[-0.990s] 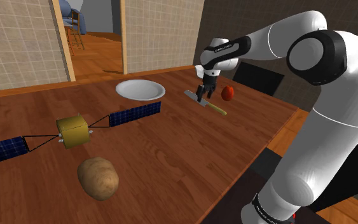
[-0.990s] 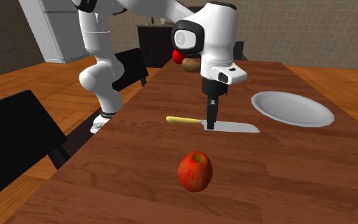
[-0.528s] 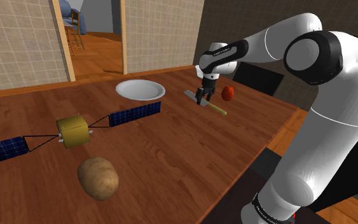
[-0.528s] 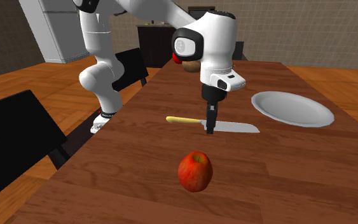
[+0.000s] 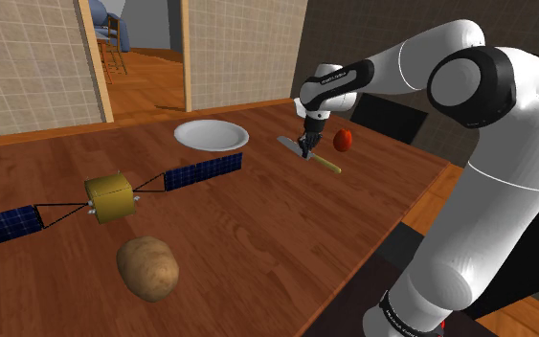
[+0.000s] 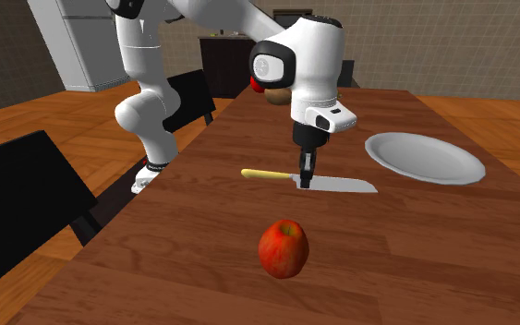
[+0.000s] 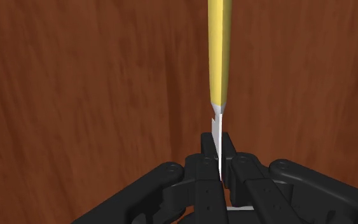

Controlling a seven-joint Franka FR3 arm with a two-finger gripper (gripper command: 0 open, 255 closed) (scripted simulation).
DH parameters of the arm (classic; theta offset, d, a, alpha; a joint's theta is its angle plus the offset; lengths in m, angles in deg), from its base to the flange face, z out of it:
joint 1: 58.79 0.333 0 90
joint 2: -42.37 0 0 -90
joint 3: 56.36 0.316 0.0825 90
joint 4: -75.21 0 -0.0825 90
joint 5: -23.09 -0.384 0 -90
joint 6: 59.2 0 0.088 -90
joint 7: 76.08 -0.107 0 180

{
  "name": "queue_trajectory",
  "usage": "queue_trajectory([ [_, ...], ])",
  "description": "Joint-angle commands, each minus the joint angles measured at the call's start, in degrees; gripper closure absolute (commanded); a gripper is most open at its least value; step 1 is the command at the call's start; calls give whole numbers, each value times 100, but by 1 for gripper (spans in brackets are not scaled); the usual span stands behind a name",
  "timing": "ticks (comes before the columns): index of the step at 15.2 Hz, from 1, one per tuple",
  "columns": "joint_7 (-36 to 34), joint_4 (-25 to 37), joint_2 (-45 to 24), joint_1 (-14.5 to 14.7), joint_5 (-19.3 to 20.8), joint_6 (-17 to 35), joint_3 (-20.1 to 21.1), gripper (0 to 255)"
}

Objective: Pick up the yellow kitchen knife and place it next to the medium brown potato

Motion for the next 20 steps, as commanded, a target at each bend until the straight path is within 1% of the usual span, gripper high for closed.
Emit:
queue_trajectory([
  [1, 0, 0, 0, 0, 0, 0, 0, 255],
  [5, 0, 0, 0, 0, 0, 0, 0, 255],
  [20, -102, 774, 343, 19, 136, -1099, -2, 255],
])
